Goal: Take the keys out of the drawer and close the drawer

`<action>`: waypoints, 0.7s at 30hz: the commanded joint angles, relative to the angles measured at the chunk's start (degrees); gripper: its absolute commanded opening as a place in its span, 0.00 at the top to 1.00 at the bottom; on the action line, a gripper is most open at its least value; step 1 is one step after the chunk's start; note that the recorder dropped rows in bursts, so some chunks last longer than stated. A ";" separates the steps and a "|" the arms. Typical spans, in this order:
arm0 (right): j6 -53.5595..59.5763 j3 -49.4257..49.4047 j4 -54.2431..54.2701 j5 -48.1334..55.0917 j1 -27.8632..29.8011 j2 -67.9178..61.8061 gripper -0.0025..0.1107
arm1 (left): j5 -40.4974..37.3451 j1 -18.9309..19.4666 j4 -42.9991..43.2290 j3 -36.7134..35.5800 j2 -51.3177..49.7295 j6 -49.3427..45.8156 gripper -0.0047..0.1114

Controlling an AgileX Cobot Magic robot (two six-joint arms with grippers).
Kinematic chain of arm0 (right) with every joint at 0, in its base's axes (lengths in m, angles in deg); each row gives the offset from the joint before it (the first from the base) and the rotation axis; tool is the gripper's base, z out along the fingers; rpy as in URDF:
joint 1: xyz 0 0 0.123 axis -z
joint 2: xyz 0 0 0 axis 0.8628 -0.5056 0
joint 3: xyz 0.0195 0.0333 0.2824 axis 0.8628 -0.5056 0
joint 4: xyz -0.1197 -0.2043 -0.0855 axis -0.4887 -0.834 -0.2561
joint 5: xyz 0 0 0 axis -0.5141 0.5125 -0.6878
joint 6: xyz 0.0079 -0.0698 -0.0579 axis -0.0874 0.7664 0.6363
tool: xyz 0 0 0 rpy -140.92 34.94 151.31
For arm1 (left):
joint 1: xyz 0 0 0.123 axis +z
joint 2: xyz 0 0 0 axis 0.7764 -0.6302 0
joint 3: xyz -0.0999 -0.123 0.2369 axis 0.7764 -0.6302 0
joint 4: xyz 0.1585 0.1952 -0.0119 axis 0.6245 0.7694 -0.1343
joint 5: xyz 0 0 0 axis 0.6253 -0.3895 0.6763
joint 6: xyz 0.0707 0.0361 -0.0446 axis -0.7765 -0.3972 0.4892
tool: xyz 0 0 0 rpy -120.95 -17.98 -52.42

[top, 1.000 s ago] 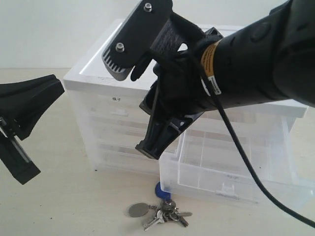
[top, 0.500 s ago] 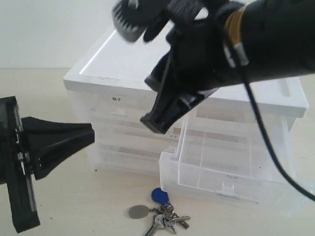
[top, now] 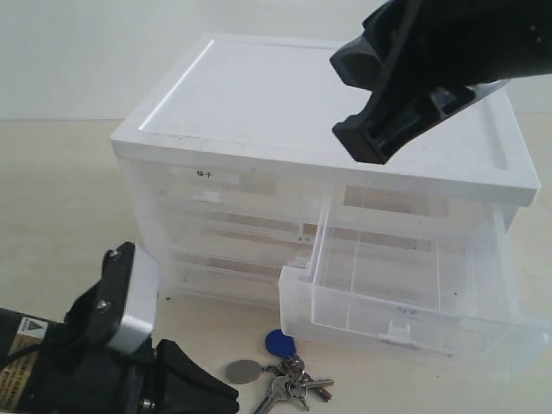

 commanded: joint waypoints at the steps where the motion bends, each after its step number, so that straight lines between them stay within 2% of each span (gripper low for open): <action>1: -2.58 0.07 -3.70 2.89 0.47 1.33 0.71 | -1.42 -2.15 -2.38 1.62 -4.84 -2.12 0.92; 9: -4.41 0.07 -5.25 4.18 0.47 1.57 0.71 | -1.68 -2.15 -13.57 3.35 -11.30 -8.95 0.92; 21: -4.48 0.07 -5.25 4.84 0.47 1.57 0.71 | -3.11 -2.70 -13.60 4.15 -16.37 -8.17 0.92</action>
